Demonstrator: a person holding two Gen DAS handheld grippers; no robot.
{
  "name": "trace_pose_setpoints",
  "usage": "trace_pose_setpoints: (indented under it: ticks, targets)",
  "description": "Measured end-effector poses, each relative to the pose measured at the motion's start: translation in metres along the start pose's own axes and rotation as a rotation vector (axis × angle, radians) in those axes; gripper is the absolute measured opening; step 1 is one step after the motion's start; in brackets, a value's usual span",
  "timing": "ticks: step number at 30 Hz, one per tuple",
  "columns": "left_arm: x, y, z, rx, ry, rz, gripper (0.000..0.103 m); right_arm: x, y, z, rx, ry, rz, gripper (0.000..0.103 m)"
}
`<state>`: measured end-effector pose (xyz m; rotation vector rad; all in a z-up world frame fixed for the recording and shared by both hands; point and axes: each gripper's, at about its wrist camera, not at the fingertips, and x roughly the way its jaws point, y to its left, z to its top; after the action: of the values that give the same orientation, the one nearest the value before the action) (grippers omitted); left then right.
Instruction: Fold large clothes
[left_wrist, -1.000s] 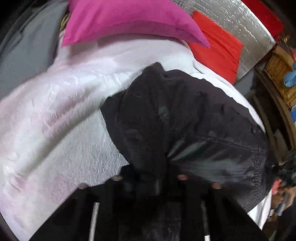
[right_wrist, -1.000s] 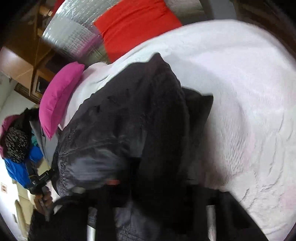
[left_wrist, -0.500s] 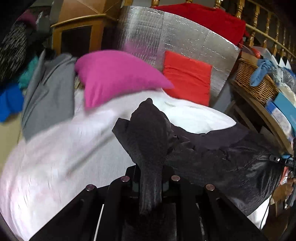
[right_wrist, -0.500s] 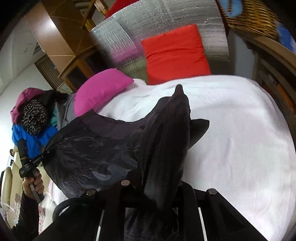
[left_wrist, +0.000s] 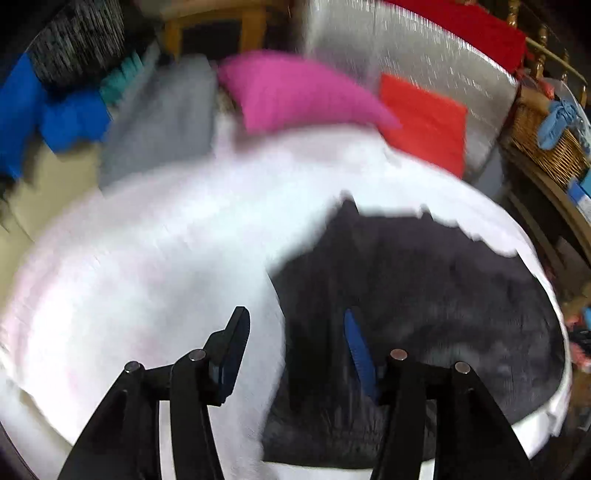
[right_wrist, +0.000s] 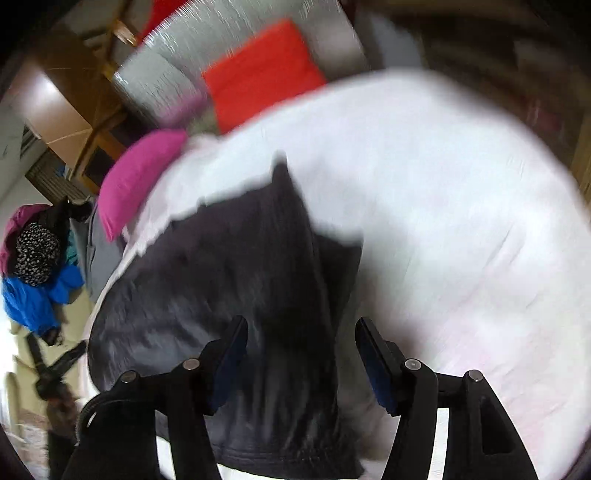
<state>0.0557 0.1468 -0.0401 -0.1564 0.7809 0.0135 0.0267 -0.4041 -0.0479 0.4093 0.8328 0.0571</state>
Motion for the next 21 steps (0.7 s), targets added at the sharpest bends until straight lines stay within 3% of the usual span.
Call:
trace_pose_setpoints:
  ticks: [1, 6, 10, 12, 17, 21]
  targets:
    - [-0.004, -0.008, 0.005, 0.019, -0.025, -0.002, 0.055, -0.004, 0.007, 0.007, -0.019, -0.026, -0.004, 0.066]
    - [0.01, -0.065, 0.004, 0.129, -0.006, -0.064, 0.056, 0.026, 0.065, 0.015, -0.165, -0.018, 0.059, 0.067]
    - [0.055, -0.099, -0.007, 0.144, 0.06, -0.019, 0.056, 0.081, 0.083, 0.007, -0.254, 0.051, -0.07, 0.067]
    - [0.076, -0.102, -0.012, 0.14, 0.138, 0.003, 0.056, 0.105, 0.075, 0.003, -0.272, 0.108, -0.173, 0.067]
    - [0.085, -0.102, -0.022, 0.166, 0.124, 0.032, 0.056, 0.112, 0.059, 0.002, -0.219, 0.108, -0.177, 0.067]
    - [0.067, -0.095, -0.016, 0.119, 0.13, 0.015, 0.056, 0.087, 0.075, 0.001, -0.237, 0.028, -0.215, 0.067]
